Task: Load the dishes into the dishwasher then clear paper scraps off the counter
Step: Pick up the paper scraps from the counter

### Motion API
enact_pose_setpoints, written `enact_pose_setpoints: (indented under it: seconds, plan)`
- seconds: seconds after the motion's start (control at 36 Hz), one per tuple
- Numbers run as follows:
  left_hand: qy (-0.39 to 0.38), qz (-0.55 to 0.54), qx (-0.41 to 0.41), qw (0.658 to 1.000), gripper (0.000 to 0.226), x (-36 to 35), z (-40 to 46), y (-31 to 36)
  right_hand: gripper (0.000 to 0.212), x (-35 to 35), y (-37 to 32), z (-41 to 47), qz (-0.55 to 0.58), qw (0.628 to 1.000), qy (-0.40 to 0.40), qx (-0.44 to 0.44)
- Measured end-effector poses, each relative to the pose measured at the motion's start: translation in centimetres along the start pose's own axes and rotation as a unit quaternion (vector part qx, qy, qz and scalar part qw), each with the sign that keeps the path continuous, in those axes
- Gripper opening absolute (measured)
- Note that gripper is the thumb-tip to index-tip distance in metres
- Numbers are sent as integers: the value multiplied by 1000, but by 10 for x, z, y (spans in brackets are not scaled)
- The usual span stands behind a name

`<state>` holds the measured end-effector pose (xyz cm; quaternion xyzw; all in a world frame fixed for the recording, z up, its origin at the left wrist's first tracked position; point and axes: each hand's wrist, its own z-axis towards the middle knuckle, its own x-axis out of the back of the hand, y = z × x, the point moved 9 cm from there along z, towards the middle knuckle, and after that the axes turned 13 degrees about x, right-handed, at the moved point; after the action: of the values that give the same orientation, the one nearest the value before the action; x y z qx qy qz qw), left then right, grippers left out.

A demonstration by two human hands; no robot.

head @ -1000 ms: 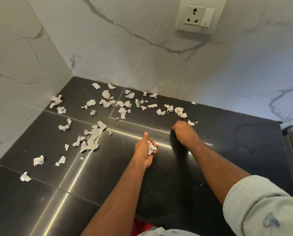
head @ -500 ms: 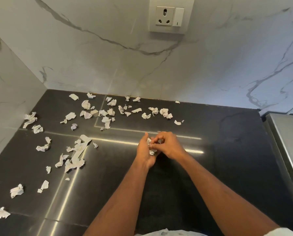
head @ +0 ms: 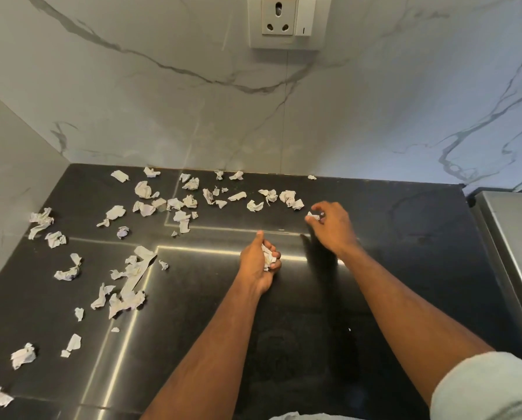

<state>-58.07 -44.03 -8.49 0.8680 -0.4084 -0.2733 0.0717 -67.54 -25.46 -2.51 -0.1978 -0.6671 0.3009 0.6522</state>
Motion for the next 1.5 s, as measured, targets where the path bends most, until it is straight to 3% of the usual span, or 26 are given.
enact_pose_setpoints:
  seconds: [0.11,0.22,0.42,0.5,0.58,0.67,0.75,0.81,0.92,1.0,1.19,1.31,1.5]
  plan:
    - [5,6,-3,1000,40,-5,-2,-1,46,-6,17,13,-68,997,-24,-32]
    - [7,10,-4,1000,39,-8,-4,-1,22,-17,2,11,-190,979,-71,37]
    - [27,10,-12,1000,35,2,-4,1,25,-29,-27,-1,-275,949,-127,91]
    - [32,6,-14,999,34,7,-3,0,21,-31,-25,-8,-193,972,-122,55]
    - [33,-1,-19,999,33,10,-4,0,11,-30,-29,-18,53,996,-69,6]
    - [40,1,-30,999,33,13,-4,0,17,-35,-57,-37,221,972,-82,11]
    - [29,3,-27,999,30,12,-5,-3,22,-51,-83,-52,264,951,-155,32]
    - [23,15,-22,999,29,10,-7,-6,21,-56,-85,-56,213,964,-154,36]
    - [36,95,-26,994,41,3,-13,-11,29,-41,-73,-61,93,994,-43,37]
    - [71,105,-47,991,39,9,-12,-8,39,-39,-65,-70,47,998,-22,35]
    - [82,19,-64,994,37,15,-7,10,27,-45,-52,-67,141,984,-103,44]
    - [73,3,-74,995,36,13,-6,20,24,-38,-39,-44,41,990,-94,94]
    - [78,1,-78,994,35,5,-11,21,56,-36,-30,8,-139,965,-181,129]
